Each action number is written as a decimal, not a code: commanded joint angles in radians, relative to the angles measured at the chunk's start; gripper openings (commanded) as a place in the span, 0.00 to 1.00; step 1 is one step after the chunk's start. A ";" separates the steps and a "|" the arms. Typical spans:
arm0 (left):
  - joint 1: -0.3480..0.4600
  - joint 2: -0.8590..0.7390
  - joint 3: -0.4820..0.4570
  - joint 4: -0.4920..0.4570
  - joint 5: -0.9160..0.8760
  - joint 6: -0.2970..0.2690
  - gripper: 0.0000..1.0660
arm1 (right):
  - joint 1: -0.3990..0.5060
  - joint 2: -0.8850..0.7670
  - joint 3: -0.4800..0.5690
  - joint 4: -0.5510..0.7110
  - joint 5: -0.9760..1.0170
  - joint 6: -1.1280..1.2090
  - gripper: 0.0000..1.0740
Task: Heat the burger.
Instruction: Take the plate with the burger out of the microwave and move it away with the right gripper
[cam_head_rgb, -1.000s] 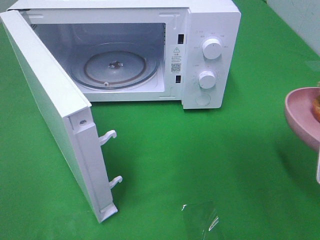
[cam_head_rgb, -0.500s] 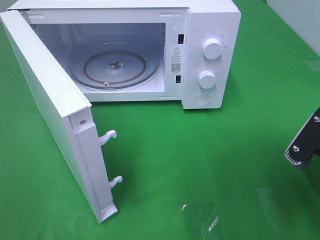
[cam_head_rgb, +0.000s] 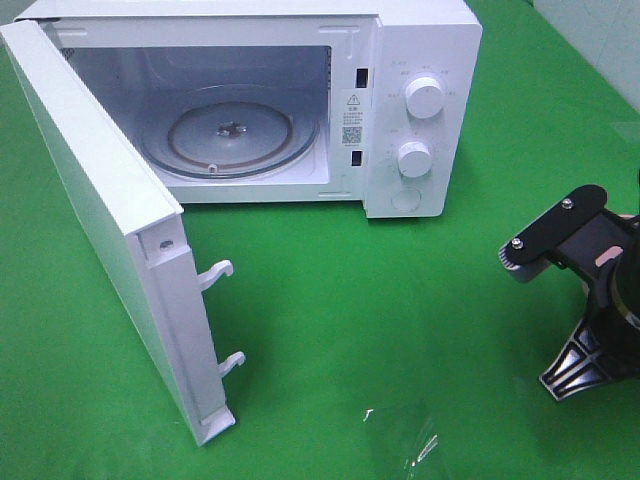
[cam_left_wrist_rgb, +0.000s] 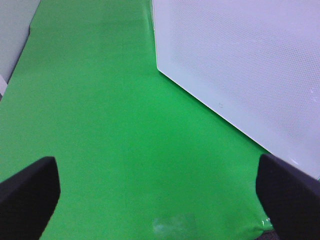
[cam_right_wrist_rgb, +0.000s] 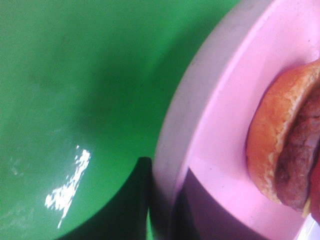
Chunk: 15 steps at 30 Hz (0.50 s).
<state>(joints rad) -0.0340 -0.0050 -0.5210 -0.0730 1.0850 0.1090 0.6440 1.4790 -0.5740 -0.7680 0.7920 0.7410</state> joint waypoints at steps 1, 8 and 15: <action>0.005 -0.017 0.003 -0.006 -0.014 0.001 0.94 | -0.064 0.072 -0.036 -0.061 0.040 0.025 0.00; 0.005 -0.017 0.003 -0.006 -0.014 0.001 0.94 | -0.164 0.206 -0.077 -0.065 0.023 0.026 0.00; 0.005 -0.017 0.003 -0.006 -0.014 0.001 0.94 | -0.215 0.272 -0.080 -0.065 -0.020 0.028 0.02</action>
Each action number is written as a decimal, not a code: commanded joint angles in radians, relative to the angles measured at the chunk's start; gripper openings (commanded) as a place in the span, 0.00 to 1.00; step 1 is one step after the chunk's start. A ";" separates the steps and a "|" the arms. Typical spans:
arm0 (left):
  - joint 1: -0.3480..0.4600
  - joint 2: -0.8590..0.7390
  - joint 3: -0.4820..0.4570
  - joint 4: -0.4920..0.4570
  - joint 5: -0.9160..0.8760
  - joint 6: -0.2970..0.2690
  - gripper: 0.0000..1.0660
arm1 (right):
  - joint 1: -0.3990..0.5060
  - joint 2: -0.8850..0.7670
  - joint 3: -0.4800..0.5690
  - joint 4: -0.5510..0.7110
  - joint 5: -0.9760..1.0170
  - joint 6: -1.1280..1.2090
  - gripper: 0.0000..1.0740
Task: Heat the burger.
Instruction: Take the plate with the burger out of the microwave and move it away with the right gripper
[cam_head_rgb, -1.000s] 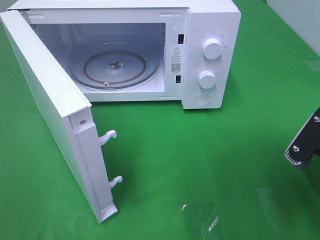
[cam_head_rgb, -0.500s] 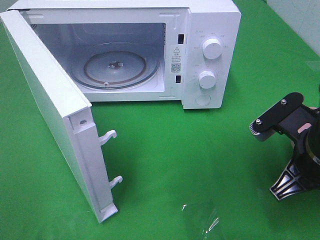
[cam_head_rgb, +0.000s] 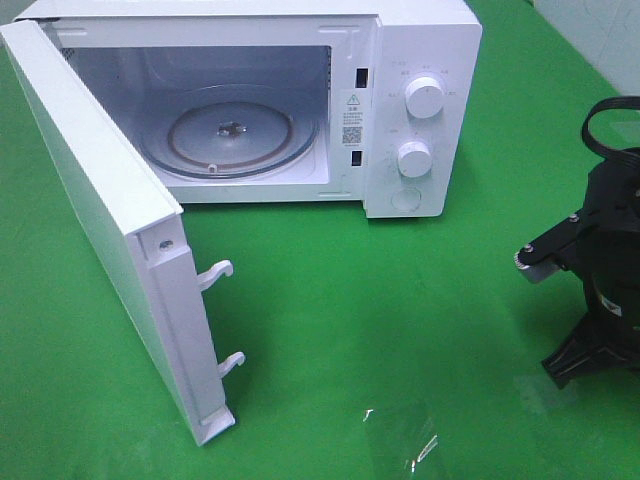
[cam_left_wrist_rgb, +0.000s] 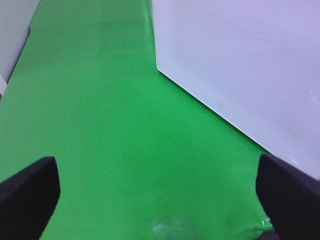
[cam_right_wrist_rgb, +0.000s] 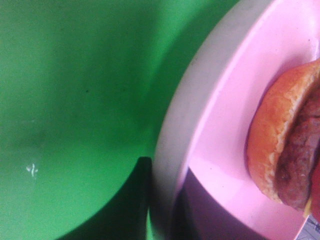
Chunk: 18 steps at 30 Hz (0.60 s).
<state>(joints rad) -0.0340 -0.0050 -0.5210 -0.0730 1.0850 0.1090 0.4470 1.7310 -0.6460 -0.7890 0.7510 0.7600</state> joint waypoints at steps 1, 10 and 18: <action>0.005 -0.017 0.003 -0.006 -0.014 0.001 0.94 | -0.018 0.031 -0.010 -0.043 0.015 0.008 0.03; 0.005 -0.017 0.003 -0.005 -0.014 0.001 0.94 | -0.018 0.026 -0.050 0.034 0.023 -0.014 0.18; 0.005 -0.017 0.003 -0.005 -0.014 0.001 0.94 | -0.014 -0.112 -0.076 0.153 0.020 -0.102 0.35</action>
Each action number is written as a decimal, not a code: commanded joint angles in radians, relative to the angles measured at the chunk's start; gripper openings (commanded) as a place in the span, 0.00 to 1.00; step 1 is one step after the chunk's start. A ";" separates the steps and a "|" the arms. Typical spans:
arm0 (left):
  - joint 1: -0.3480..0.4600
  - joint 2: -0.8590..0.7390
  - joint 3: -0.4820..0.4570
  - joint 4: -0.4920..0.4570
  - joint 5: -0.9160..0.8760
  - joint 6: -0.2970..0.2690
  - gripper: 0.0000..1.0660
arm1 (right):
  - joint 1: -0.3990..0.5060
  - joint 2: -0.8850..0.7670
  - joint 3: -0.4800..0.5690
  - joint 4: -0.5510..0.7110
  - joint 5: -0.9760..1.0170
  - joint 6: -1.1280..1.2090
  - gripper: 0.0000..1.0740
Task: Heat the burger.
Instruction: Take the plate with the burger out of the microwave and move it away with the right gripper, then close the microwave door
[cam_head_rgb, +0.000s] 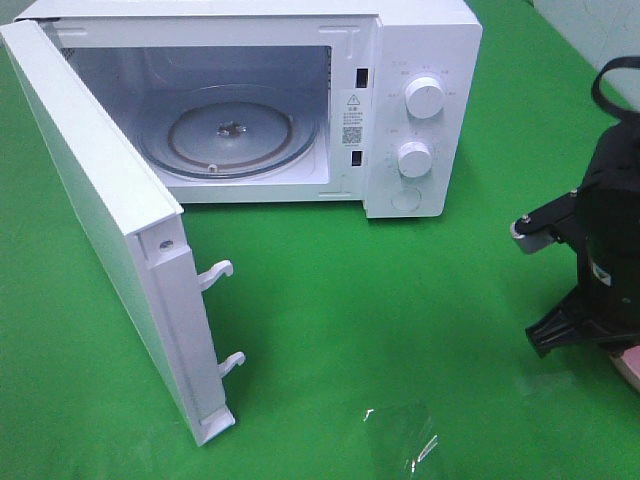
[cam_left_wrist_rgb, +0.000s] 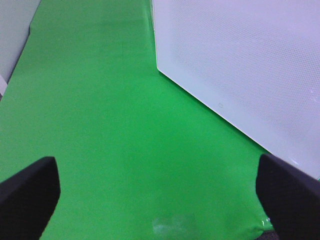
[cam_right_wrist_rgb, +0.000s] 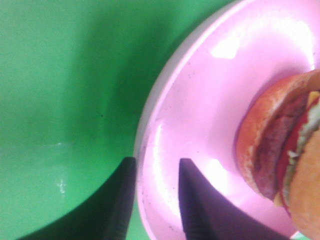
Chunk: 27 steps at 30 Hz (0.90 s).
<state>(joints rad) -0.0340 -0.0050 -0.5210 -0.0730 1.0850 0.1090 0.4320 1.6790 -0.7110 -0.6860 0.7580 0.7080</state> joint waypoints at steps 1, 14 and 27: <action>0.005 -0.017 0.003 -0.005 -0.014 0.001 0.94 | 0.001 -0.113 -0.013 0.103 0.010 -0.099 0.35; 0.005 -0.017 0.003 -0.005 -0.014 0.001 0.94 | 0.001 -0.554 -0.016 0.533 0.035 -0.597 0.64; 0.005 -0.017 0.003 -0.005 -0.014 0.001 0.94 | 0.001 -0.884 -0.012 0.587 0.257 -0.633 0.76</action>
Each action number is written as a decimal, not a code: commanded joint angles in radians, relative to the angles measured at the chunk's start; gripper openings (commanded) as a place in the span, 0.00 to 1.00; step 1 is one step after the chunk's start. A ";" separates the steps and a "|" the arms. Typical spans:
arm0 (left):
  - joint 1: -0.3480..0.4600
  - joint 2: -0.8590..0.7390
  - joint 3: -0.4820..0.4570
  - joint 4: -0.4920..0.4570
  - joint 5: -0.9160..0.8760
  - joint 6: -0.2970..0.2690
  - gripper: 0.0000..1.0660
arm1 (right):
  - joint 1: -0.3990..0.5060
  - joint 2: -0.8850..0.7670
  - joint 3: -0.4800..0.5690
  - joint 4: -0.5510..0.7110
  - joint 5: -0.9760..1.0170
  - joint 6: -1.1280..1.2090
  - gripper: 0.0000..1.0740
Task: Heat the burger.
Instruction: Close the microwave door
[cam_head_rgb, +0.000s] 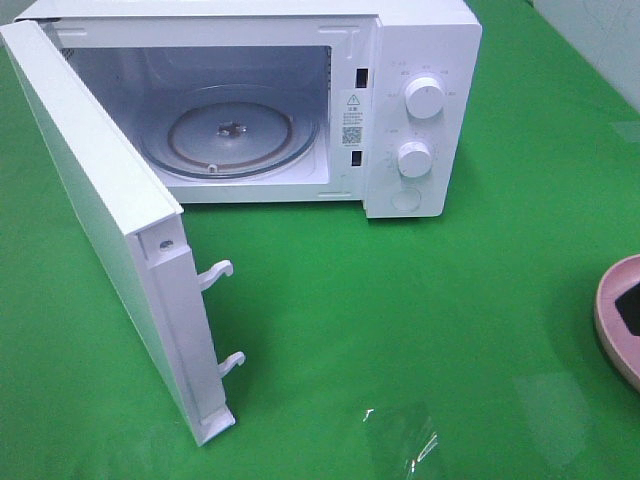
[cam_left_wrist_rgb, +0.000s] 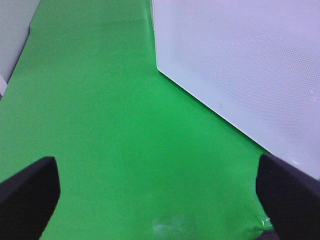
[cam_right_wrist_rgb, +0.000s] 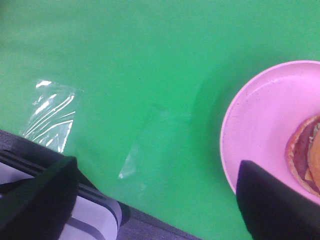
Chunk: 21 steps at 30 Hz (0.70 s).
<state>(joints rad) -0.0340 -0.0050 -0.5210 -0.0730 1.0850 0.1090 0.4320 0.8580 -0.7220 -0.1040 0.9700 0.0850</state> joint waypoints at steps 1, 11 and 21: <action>0.005 -0.017 0.003 -0.005 -0.014 0.001 0.94 | 0.001 -0.110 -0.001 0.005 0.066 -0.008 0.75; 0.005 -0.017 0.003 -0.005 -0.014 0.001 0.94 | 0.000 -0.336 -0.001 0.005 0.114 -0.008 0.72; 0.005 -0.017 0.003 -0.005 -0.014 0.001 0.94 | -0.161 -0.540 0.008 0.010 0.034 -0.032 0.71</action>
<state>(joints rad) -0.0340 -0.0050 -0.5210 -0.0730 1.0850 0.1090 0.2990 0.3480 -0.7200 -0.0990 1.0330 0.0750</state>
